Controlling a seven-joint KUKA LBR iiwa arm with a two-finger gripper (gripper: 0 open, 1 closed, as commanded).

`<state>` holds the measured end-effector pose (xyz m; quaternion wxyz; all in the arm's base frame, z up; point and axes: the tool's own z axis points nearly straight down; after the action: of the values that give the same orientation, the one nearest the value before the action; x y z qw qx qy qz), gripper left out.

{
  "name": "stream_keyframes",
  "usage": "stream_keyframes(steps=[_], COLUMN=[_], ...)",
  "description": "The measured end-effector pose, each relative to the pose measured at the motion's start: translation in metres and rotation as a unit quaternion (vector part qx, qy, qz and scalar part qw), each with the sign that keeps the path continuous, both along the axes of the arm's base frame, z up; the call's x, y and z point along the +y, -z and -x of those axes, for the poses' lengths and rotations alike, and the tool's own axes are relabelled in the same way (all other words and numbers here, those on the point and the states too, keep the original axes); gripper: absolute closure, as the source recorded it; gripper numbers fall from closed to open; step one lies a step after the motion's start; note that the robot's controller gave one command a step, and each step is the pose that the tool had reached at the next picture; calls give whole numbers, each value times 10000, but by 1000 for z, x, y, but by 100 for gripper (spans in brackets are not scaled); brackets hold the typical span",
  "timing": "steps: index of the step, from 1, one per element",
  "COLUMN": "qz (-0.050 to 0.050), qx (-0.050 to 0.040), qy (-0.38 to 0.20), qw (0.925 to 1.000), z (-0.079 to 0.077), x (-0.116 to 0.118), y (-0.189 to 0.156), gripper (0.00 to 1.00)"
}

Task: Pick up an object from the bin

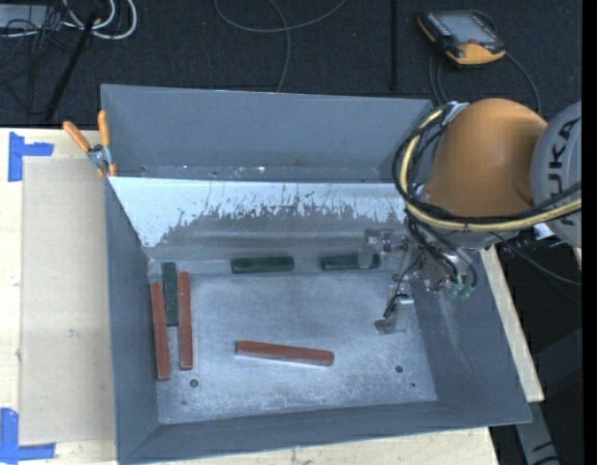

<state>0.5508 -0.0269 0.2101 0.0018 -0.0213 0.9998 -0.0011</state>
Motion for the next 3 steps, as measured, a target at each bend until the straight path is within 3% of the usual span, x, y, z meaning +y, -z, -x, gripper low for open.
stream_keyframes(steps=[1, 2, 3], qz=[-28, -8, -12], qx=[16, 1, -5], qy=[-31, -187, -221], qw=[10000, 9998, 9998], z=[-5, 38, -18], x=[30, 62, 46], y=[38, 101, 139], gripper=[0, 0, 100])
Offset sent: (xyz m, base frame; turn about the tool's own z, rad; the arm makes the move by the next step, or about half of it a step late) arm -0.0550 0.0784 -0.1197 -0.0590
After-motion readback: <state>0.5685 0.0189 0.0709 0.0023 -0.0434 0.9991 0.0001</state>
